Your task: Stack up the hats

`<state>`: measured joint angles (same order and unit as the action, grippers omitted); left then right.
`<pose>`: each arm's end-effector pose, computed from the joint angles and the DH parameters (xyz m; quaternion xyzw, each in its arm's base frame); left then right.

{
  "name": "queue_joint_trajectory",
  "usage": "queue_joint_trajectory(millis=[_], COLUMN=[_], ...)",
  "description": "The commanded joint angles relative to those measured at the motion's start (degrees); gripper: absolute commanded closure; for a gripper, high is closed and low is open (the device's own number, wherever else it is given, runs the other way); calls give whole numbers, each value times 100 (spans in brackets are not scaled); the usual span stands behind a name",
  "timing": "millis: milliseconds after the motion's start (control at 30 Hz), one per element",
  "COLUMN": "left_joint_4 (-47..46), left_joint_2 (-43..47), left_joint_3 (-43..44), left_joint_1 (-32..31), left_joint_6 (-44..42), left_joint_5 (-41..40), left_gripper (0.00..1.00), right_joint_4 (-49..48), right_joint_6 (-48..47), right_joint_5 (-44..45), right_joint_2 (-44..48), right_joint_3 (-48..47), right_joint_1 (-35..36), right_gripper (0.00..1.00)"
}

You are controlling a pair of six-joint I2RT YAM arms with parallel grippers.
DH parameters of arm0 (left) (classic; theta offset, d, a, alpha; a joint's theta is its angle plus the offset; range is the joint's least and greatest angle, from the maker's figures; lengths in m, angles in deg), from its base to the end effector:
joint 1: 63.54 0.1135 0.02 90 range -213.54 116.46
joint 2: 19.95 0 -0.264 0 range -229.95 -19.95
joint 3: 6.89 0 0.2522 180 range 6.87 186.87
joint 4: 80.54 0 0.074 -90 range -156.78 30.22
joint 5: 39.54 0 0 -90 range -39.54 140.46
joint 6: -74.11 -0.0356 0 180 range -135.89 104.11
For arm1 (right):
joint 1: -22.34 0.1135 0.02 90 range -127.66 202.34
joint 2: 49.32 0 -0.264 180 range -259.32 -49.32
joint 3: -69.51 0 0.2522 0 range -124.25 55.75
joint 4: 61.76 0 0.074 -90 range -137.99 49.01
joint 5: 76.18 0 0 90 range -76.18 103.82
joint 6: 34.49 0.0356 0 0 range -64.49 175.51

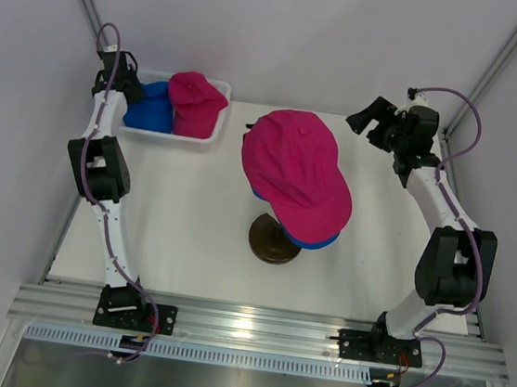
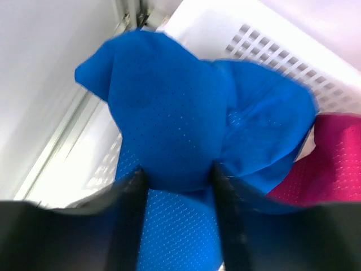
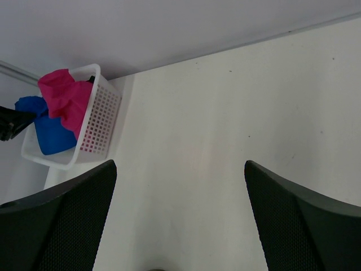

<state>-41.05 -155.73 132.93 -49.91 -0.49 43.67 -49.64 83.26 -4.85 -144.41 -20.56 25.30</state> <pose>0.5334 0.1337 0.2520 -0.2486 0.8521 0.0456 0.4582 0.3965 0.0319 0.3226 0.0763 0.7961 0.2810 0.5305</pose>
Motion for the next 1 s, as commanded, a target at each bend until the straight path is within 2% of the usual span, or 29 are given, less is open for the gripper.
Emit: queue_joint_trajectory(millis=[0, 67, 100, 367, 567, 600, 633, 733, 800, 900, 967], left_joint_4=[-631, -614, -614, -824, -1115, -1054, -923, -1009, -1201, -1779, -2080], left_joint_2=[-88, -45, 16, 1501, 2688, 2785, 2942, 3198, 3286, 3453, 3428], left_joint_3=[296, 410, 419, 104, -29, 58, 42, -160, -265, -608, -862], left_joint_1=[0, 0, 0, 0, -159, -185, -211, -526, -834, -1676, -2284], left_joint_6=[226, 410, 472, 1447, 1676, 1903, 2575, 3825, 4259, 5050, 5683], left_joint_5=[186, 204, 195, 634, 811, 741, 749, 706, 294, -646, -1417], left_gripper=[68, 93, 99, 99, 99, 99, 99, 99, 99, 99, 99], right_joint_4=[-318, -327, -353, -1012, -1443, -1478, -1583, -1960, -2242, -3286, -4340], right_joint_6=[-85, -59, -50, 274, 240, 223, 205, 301, 564, 1599, 2574], right_joint_5=[-329, -347, -373, -873, -1042, -1024, -1067, -1384, -1437, -1586, -1770], right_joint_2=[-247, -291, -300, -379, -370, -379, -396, -624, -853, -1203, -1450], right_joint_3=[-463, -586, -613, -964, -1263, -1307, -1455, -1728, -1904, -1896, -1896], right_joint_1=[38, 29, 29, -164, -199, -208, -208, -191, -208, -243, -410], right_gripper=[3, 2, 2, 2, 2, 2, 1, 1, 0, 1, 1])
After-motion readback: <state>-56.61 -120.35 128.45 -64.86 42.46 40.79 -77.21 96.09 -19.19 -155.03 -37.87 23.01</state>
